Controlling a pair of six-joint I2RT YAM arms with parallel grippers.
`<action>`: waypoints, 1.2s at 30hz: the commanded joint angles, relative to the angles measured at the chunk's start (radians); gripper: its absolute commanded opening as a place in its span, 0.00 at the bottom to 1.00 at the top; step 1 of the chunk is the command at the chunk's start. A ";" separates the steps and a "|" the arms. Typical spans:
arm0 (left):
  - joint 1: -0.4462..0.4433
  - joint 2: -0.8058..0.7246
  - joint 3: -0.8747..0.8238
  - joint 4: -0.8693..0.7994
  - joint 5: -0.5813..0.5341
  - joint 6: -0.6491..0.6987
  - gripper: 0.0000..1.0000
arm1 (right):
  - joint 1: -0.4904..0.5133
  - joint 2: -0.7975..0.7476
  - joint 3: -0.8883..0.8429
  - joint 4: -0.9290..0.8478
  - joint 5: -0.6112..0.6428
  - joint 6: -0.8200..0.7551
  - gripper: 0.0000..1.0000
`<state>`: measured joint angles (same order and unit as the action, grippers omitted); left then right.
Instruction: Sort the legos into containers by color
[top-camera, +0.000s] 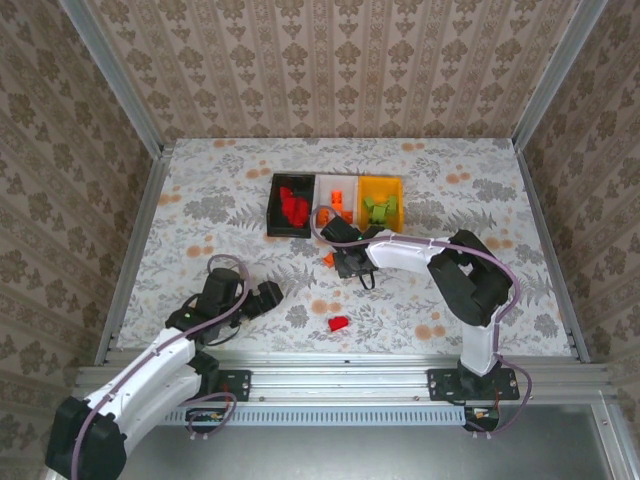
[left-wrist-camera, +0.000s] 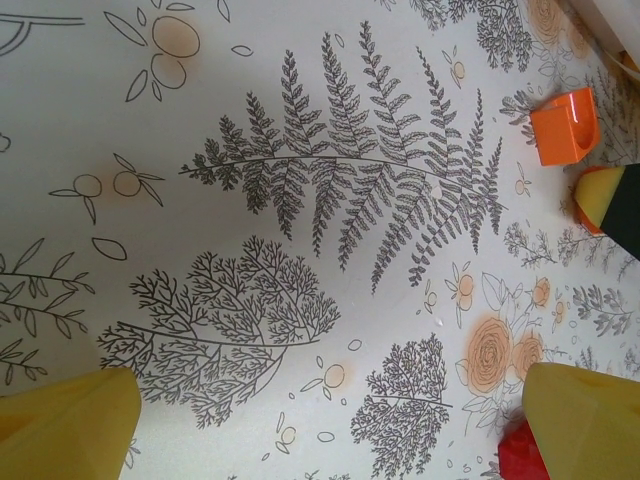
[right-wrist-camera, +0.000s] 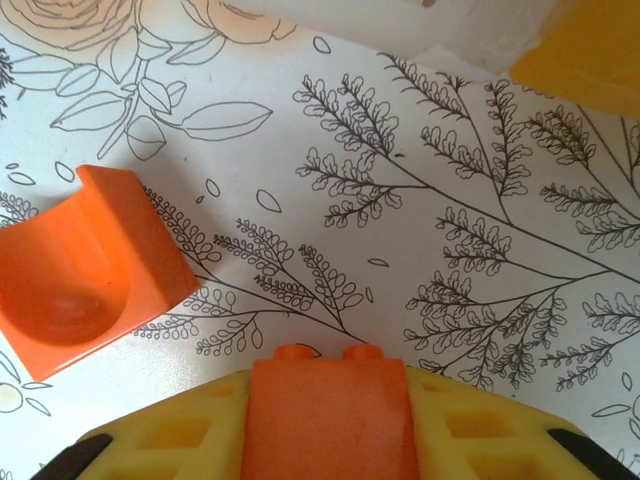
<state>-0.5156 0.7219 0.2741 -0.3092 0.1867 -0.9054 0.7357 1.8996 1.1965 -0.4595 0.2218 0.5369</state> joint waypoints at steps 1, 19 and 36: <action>0.008 -0.018 -0.003 -0.019 -0.006 -0.005 1.00 | -0.013 -0.068 0.063 -0.054 0.054 -0.038 0.35; -0.026 0.000 0.025 -0.040 0.027 -0.012 1.00 | -0.153 0.360 0.782 -0.267 0.063 -0.210 0.36; -0.395 0.288 0.320 -0.105 -0.101 0.315 0.95 | -0.117 -0.019 0.439 -0.144 0.043 -0.135 0.62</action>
<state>-0.8227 0.9543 0.5026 -0.3504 0.1509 -0.7544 0.6125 2.0277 1.7393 -0.6365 0.2562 0.3576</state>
